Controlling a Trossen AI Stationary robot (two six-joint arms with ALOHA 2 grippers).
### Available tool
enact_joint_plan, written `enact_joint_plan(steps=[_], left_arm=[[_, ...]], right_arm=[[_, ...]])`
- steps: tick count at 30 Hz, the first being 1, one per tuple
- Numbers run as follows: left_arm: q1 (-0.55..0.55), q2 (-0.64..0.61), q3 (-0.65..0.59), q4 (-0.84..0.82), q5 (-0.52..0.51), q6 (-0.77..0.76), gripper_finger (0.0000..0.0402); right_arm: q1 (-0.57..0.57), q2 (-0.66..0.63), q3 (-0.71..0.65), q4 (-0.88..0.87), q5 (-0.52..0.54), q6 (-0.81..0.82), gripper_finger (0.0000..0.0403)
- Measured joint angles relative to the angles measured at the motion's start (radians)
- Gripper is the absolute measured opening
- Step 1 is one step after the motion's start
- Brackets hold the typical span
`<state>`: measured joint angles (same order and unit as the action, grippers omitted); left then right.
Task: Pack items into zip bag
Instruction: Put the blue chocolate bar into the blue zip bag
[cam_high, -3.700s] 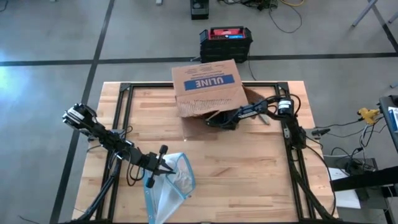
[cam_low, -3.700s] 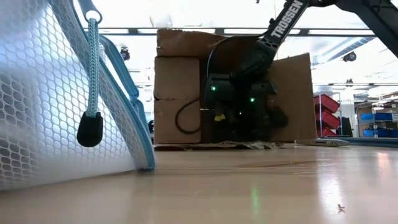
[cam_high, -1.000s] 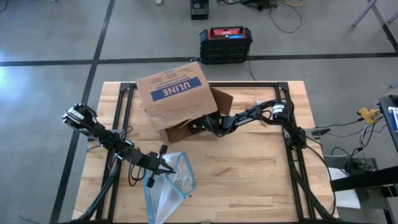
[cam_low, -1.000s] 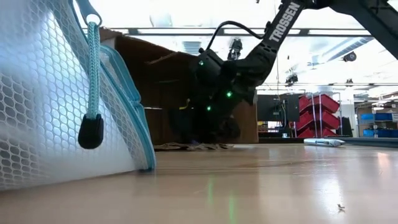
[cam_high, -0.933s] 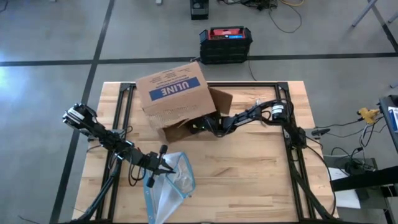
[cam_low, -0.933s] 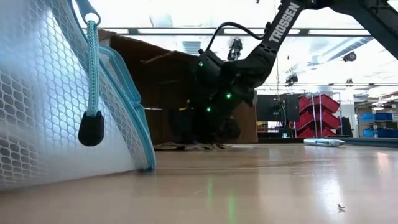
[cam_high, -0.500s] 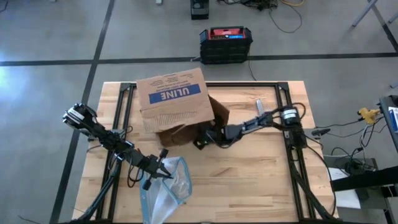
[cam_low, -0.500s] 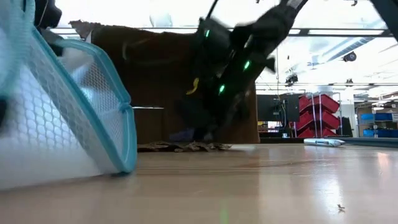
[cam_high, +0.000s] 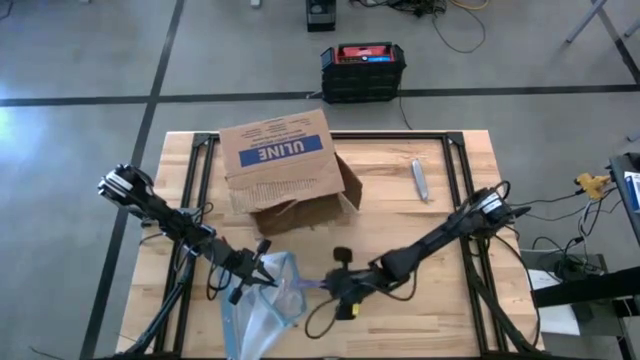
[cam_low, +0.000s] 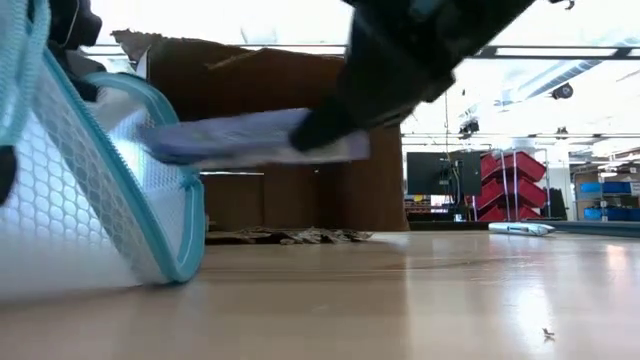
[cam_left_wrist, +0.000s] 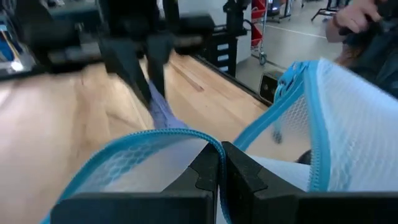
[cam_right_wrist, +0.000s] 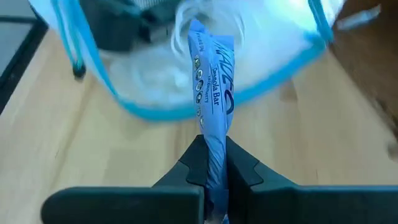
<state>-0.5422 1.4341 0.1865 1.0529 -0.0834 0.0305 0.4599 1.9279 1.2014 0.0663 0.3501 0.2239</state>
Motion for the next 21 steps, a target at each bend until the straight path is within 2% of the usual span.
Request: enact_joint_plan(steps=[1, 5, 9, 12, 15, 18, 21], left_arm=[[0.007, -0.006, 0.006, 0.001, 0.001, 0.012, 0.0], [0.052, -0.023, 0.034, 0.001, 0.001, 0.051, 0.0], [0.107, -0.024, 0.081, -0.005, 0.001, 0.104, 0.0], [0.145, -0.025, 0.116, -0.041, 0.037, 0.139, 0.0], [0.162, -0.032, 0.14, -0.104, 0.094, 0.131, 0.0], [0.162, -0.044, 0.148, -0.174, 0.101, 0.088, 0.0], [0.162, -0.061, 0.134, -0.208, 0.097, 0.034, 0.0]], right_arm=[[-0.002, 0.021, 0.005, 0.052, -0.012, -0.018, 0.0004], [-0.034, 0.117, 0.08, 0.233, -0.189, -0.133, 0.0003], [-0.075, 0.235, 0.246, 0.207, -0.256, -0.221, 0.0003], [-0.104, 0.33, 0.373, 0.154, -0.233, -0.276, 0.0003], [-0.12, 0.384, 0.466, 0.111, -0.106, -0.281, 0.0003], [-0.12, 0.407, 0.502, 0.037, 0.019, -0.282, 0.0008], [-0.124, 0.41, 0.51, -0.006, 0.062, -0.255, 0.0031]])
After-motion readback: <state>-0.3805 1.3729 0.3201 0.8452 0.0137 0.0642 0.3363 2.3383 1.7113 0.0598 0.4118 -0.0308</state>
